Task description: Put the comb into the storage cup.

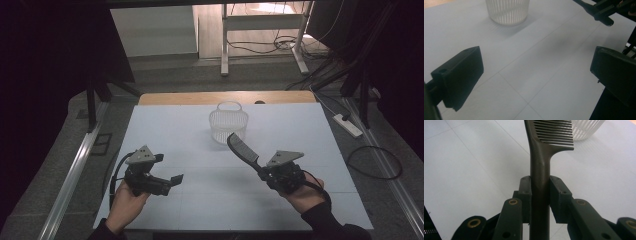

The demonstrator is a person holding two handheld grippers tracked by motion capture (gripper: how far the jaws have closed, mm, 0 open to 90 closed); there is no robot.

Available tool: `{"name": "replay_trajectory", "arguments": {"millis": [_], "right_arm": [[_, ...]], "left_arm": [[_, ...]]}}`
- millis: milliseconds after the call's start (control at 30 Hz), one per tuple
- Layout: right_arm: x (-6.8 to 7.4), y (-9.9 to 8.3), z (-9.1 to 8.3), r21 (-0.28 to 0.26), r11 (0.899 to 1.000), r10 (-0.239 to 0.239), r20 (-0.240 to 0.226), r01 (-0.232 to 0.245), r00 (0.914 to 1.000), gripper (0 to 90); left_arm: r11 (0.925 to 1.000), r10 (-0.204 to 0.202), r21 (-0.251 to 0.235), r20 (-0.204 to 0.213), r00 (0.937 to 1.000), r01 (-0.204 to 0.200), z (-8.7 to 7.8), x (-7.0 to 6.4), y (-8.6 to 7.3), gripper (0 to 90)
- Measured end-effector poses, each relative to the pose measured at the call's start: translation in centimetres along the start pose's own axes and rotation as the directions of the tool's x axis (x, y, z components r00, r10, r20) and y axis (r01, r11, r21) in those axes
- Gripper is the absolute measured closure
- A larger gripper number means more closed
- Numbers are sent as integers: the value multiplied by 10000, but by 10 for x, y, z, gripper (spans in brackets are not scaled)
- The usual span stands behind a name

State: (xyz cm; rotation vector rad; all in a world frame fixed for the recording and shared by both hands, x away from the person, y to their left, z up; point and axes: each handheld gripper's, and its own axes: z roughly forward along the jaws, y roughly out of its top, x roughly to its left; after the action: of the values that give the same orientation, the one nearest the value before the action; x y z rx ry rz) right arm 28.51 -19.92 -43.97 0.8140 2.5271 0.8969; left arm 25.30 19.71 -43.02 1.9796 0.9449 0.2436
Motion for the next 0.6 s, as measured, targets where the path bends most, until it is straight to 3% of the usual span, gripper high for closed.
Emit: {"name": "replay_trajectory", "arguments": {"millis": [600], "right_arm": [[6, 2, -4, -558, 9981, -278, 9, 278, 9996, 725]], "left_arm": [[9997, -112, -211, 573, 9983, 124, 27, 0, 29, 0]]}}
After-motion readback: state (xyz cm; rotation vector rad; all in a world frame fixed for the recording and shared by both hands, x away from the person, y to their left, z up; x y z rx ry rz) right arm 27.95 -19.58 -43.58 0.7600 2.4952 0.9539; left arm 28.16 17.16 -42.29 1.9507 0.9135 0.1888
